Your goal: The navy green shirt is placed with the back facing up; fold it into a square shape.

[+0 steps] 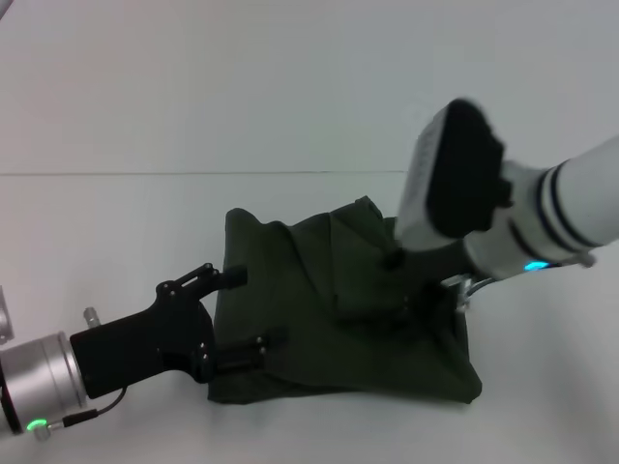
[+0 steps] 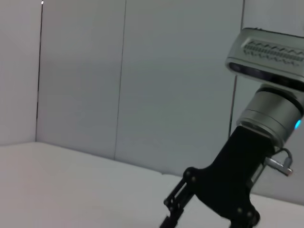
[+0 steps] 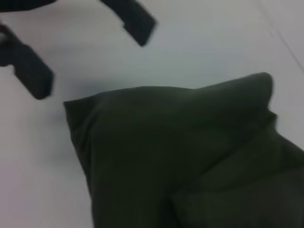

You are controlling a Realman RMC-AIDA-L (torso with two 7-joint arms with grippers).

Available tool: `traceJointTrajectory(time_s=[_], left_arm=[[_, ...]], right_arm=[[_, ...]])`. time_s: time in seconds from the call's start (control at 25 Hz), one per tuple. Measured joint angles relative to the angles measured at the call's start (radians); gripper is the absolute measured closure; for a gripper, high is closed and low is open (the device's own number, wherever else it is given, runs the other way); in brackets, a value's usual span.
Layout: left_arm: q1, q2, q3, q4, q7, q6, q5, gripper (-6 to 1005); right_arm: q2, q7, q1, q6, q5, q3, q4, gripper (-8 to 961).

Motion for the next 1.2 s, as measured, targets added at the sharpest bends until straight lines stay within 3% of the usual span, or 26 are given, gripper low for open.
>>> traceJointTrajectory(time_s=[0.12, 0.28, 0.56, 0.76, 1.0, 1.2], left_arm=[[-0.003, -0.004, -0.001, 0.000, -0.005, -0.015, 0.013, 63], [-0.008, -0.004, -0.002, -0.001, -0.013, -0.025, 0.022, 67], [-0.006, 0.003, -0.026, 0.000, -0.035, -0.039, 0.034, 74], [-0.009, 0.002, -0.021, 0.000, -0.042, -0.046, 0.043, 79], [-0.013, -0.001, -0.029, 0.000, -0.044, -0.056, 0.060, 84], [-0.013, -0.004, -0.030, -0.001, -0.045, -0.068, 0.061, 89]], right_arm=[[0.002, 0.036, -0.010, 0.108, 0.008, -0.137, 0.025, 224], [0.002, 0.090, -0.027, 0.276, 0.002, -0.297, 0.067, 199], [0.007, 0.131, 0.027, 0.453, -0.007, -0.357, 0.230, 246], [0.003, 0.160, 0.022, 0.501, -0.017, -0.365, 0.219, 307], [-0.001, 0.228, -0.008, 0.511, -0.114, -0.358, 0.155, 560], [-0.001, 0.300, -0.015, 0.556, -0.147, -0.319, 0.153, 709]])
